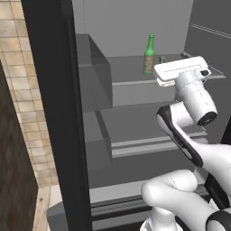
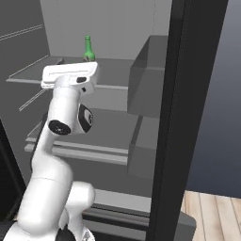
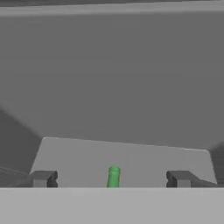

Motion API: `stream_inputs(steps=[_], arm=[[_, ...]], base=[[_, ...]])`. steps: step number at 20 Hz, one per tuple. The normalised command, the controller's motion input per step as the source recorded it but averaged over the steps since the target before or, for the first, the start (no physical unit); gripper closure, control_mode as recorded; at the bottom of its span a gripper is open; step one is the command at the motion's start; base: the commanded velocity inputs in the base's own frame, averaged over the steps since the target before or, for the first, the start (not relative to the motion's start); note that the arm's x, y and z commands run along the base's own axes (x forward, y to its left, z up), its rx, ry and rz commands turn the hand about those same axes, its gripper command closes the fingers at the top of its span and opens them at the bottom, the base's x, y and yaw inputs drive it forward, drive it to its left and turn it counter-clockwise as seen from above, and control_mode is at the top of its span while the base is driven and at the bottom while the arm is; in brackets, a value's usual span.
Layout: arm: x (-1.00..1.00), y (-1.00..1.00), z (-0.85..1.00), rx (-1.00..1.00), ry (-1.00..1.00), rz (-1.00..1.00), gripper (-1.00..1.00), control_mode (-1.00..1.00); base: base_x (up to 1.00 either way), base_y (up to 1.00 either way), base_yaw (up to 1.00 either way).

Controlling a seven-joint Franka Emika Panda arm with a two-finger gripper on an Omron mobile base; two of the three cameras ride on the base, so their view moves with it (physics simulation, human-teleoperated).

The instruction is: Place the beer and liquor on the top shelf of the fridge to keep them out of children's reach, and place the tangerine on lower shelves for easy access.

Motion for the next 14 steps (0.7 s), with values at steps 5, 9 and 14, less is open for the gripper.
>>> stream_inputs(steps=[5, 9, 14], arm=[[-0.87, -0.13, 0.4, -0.07, 0.26, 0.0, -1.0, -1.0], [-0.72, 0.0, 0.09, -0.1, 0.46, 0.0, -1.0, -1.0], [-0.58, 0.0, 0.0, -0.09, 0.52, 0.0, -1.0, -1.0]], base=[[0.0, 0.0, 0.0], [0.0, 0.0, 0.0], [0.0, 0.0, 0.0]])
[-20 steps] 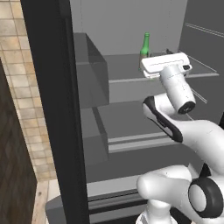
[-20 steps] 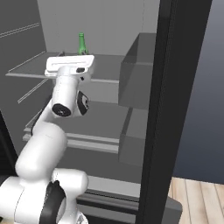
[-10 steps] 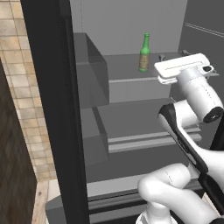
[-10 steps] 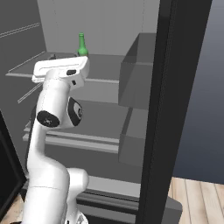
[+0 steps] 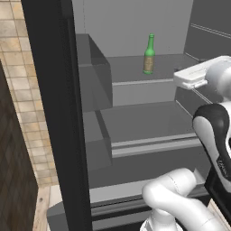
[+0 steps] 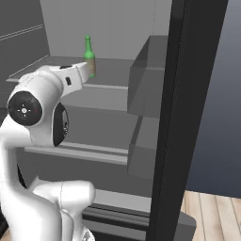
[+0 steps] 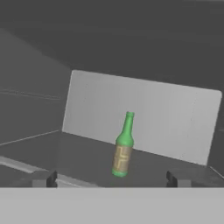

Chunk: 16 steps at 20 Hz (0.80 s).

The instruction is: Place the beer and liquor on the top shelf of the fridge to keep them out of children's reach, and place the tangerine on lower shelves for easy access.

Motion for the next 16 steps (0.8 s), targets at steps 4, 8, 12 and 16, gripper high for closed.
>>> stream_inputs(steps=[4, 8, 12, 16], arm=[[-0.43, 0.0, -0.32, -0.08, 0.49, 0.0, -1.0, -1.0], [-0.39, 0.01, -0.71, -0.1, 0.48, 0.0, -1.0, -1.0], [-0.34, 0.1, -0.89, -0.14, 0.5, 0.0, -1.0, -1.0], [-0.19, 0.1, -0.76, -0.13, 0.44, -0.03, -1.0, -1.0]], base=[[0.0, 0.0, 0.0], [0.0, 0.0, 0.0], [0.0, 0.0, 0.0], [0.0, 0.0, 0.0]])
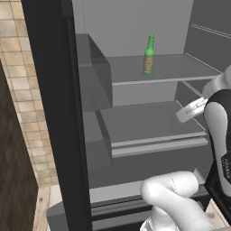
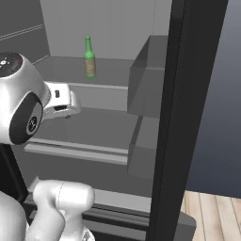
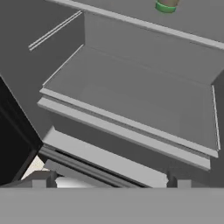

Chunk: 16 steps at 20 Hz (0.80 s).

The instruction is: Place the beer and liquor on the top shelf of the fridge to keep them out of children's reach, and place the tangerine on lower shelves for easy access.

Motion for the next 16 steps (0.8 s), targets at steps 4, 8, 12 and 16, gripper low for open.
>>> stream_inputs(steps=[4, 8, 12, 16], arm=[[-0.06, 0.14, -0.18, -0.06, 0.25, -0.05, -1.0, -1.0], [-0.18, 0.03, 0.0, -0.01, 0.16, -0.06, -1.0, -1.0], [-0.46, 0.0, 0.0, 0.0, 0.08, -0.03, -1.0, -1.0], [-0.57, 0.0, 0.0, 0.0, 0.02, -0.03, -1.0, -1.0]], base=[[0.0, 0.0, 0.0], [0.0, 0.0, 0.0], [0.0, 0.0, 0.0], [0.0, 0.0, 0.0]])
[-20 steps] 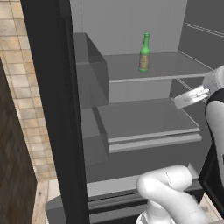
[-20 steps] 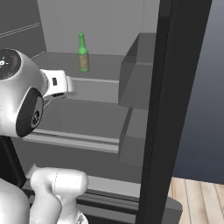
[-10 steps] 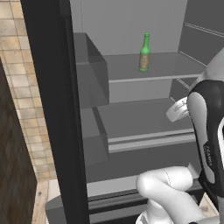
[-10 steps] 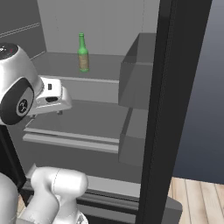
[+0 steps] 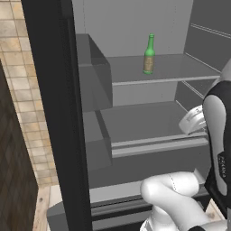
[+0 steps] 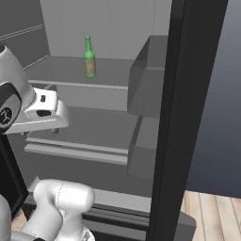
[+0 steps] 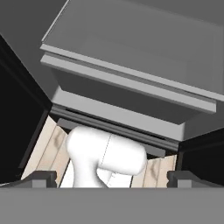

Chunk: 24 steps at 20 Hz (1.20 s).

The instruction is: Place the beer and liquor on the top shelf of the fridge to keep them out of children's reach, and place the tangerine on lower shelves for easy access.

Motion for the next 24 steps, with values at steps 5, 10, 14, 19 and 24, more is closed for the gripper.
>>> stream_inputs(steps=[5, 10, 14, 19, 24], arm=[[-0.43, 0.0, 0.0, -0.01, 0.0, -0.07, -1.0, -1.0], [-0.37, 0.0, 0.0, -0.01, 0.0, -0.05, -1.0, 1.0], [0.0, 0.0, 0.0, 0.0, 0.0, 0.0, -1.0, 1.0], [0.0, 0.0, 0.0, 0.0, 0.0, 0.0, -1.0, 1.0], [0.0, 0.0, 0.0, 0.0, 0.0, 0.0, -1.0, 1.0]], base=[[0.0, 0.0, 0.0], [-0.38, 0.0, -0.04], [-1.0, -0.01, -0.16], [-1.0, -0.05, -0.31], [-0.88, -0.2, -0.51]])
